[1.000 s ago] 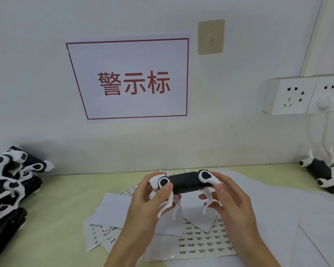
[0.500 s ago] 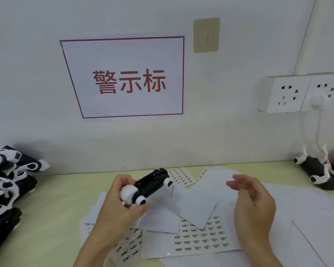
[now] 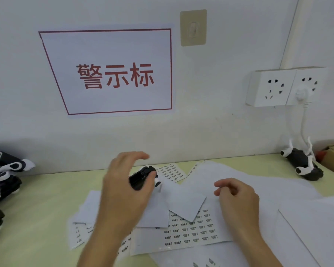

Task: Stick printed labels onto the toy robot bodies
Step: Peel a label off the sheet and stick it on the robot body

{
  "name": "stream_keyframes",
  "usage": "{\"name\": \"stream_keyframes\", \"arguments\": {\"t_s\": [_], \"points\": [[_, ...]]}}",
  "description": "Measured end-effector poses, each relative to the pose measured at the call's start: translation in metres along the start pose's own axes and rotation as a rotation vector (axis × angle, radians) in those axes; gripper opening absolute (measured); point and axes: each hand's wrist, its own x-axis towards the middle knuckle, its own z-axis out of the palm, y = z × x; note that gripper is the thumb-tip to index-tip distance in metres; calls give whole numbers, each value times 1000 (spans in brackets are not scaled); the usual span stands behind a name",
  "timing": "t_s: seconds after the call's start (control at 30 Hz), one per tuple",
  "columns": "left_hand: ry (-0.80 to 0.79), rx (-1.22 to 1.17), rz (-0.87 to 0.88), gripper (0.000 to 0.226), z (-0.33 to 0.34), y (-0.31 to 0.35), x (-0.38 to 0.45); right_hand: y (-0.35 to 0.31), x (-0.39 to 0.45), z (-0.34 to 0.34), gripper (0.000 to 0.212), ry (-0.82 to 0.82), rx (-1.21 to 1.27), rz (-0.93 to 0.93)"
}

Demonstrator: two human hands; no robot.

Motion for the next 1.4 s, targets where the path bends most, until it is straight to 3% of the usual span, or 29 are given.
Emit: {"name": "stream_keyframes", "arguments": {"t_s": [0.07,0.17,0.3,0.53,0.7,0.93,1.07,1.4], "points": [[-120,-67,23,27,29,10,-13,1,-1,1,36,-70,-100,-25],[-480,40,0,29,72,10,-49,2,-4,1,40,-170,-258,-119],[-571,178,16,47,94,-4,-69,4,-6,-2,40,-232,-431,-199],[-558,164,34,36,97,-10,-67,2,-4,-1,33,-280,-486,-204],[-508,156,-40,37,94,-6,-64,-2,-3,-5,33,-266,-191,-147],[-433,128,-155,42,89,-4,-58,-4,4,-27,41,-522,16,-38],[-421,106,-136,41,89,-4,-58,-3,6,-34,59,-666,52,47],[-380,130,-159,15,95,9,-56,1,7,-25,56,-602,148,52]]}}
